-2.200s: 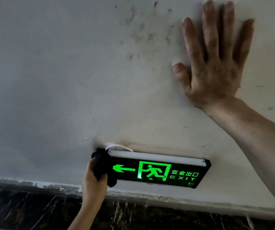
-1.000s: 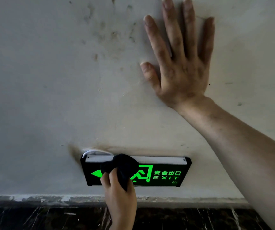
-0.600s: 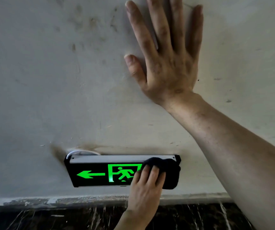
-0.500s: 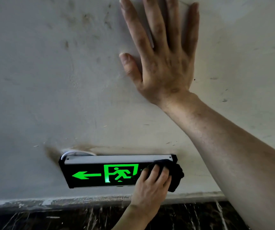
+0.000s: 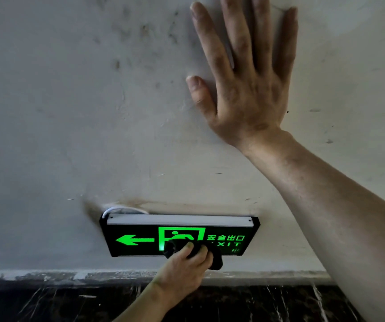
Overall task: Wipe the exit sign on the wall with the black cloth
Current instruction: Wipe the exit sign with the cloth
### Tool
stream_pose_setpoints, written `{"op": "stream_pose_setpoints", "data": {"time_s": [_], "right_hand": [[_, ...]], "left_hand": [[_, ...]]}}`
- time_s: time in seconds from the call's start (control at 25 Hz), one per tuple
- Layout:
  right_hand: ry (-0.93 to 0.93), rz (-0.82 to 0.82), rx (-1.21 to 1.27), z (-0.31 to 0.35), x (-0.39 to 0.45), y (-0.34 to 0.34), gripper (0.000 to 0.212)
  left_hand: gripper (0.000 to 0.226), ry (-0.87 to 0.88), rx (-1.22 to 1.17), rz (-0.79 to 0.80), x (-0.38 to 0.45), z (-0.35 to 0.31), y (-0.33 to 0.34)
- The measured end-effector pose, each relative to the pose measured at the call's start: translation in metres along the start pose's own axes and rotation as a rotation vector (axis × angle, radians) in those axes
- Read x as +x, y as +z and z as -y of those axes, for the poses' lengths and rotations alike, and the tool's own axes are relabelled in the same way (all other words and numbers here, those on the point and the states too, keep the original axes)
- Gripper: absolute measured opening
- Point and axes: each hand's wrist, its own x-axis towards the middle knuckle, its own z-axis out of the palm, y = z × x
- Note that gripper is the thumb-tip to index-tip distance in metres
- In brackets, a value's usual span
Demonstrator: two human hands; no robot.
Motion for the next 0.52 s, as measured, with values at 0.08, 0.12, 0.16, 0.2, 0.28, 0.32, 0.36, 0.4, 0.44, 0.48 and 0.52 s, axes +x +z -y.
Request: {"op": "stream_pose_setpoints", "data": {"time_s": [0.08,0.12,0.16,0.2,0.28,0.32,0.36,0.4,0.44,0.48,0.52], "right_hand": [[-0.004,-0.004,-0.013,-0.001,-0.001,0.001,0.057],[-0.007,-0.006,-0.017,-0.001,-0.001,0.002,0.057],[-0.009,-0.009,-0.019,-0.002,0.0,0.003,0.057],[-0.012,-0.012,-0.021,-0.002,0.0,0.004,0.058],[-0.02,-0.012,-0.019,-0.002,0.0,0.006,0.059],[-0.024,-0.009,-0.017,-0.003,0.0,0.007,0.06],[-0.025,-0.007,-0.015,-0.003,0.0,0.007,0.06],[-0.025,-0.006,-0.015,-0.004,0.0,0.008,0.061],[-0.025,-0.006,-0.012,-0.004,-0.001,0.007,0.061],[-0.026,-0.007,-0.008,-0.005,-0.001,0.007,0.061],[-0.029,-0.009,-0.004,-0.005,-0.001,0.007,0.062]], "left_hand": [[0.042,0.013,0.015,0.021,-0.023,0.014,0.006],[0.042,0.013,0.024,0.036,-0.035,0.021,0.009],[0.043,0.003,0.027,0.053,-0.048,0.028,0.011],[0.045,-0.015,0.021,0.072,-0.06,0.036,0.011],[0.044,-0.074,-0.002,0.095,-0.083,0.051,0.011],[0.042,-0.109,-0.01,0.09,-0.094,0.057,0.011],[0.041,-0.143,-0.014,0.08,-0.105,0.063,0.012],[0.041,-0.176,-0.019,0.077,-0.116,0.068,0.013],[0.042,-0.21,-0.026,0.076,-0.125,0.071,0.014],[0.042,-0.253,-0.039,0.072,-0.133,0.073,0.014],[0.043,-0.307,-0.063,0.065,-0.139,0.073,0.013]]}}
